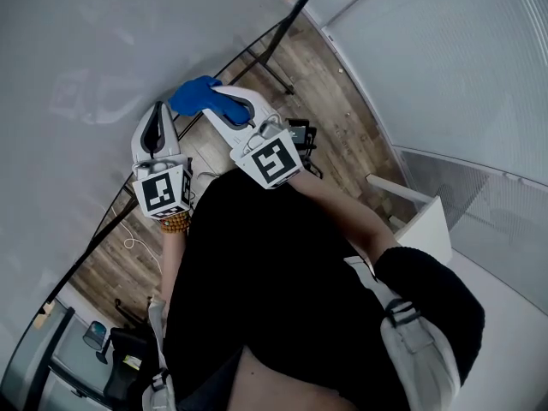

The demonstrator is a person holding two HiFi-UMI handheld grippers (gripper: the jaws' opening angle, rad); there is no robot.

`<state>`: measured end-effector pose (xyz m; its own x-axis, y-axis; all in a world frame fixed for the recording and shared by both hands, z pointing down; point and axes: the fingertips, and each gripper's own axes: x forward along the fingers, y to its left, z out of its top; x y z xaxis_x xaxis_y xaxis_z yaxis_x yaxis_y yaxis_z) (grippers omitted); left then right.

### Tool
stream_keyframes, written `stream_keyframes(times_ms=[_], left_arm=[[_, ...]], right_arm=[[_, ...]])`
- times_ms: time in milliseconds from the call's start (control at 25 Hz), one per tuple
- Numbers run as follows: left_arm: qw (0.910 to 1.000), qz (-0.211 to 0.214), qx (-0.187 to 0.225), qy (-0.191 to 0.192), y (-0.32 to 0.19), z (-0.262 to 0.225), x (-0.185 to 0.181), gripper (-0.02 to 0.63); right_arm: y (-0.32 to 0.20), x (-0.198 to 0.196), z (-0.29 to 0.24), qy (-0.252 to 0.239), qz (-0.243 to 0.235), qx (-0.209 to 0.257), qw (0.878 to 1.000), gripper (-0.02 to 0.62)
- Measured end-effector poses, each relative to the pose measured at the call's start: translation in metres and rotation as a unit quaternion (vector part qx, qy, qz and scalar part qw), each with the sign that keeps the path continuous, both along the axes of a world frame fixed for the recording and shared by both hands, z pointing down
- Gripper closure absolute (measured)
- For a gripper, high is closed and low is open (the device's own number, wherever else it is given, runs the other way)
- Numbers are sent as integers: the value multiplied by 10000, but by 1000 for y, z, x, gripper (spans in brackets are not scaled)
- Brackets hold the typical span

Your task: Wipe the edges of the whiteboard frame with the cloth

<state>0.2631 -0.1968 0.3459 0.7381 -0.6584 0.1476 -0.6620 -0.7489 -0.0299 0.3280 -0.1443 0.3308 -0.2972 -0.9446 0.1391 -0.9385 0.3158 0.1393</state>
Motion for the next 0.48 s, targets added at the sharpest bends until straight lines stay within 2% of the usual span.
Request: stream_keyframes(times_ms=[480], left_arm=[[9996, -204, -155, -72, 5, 9, -4, 606]], right_arm=[[8, -6, 13, -126, -236, -119, 9996, 502]])
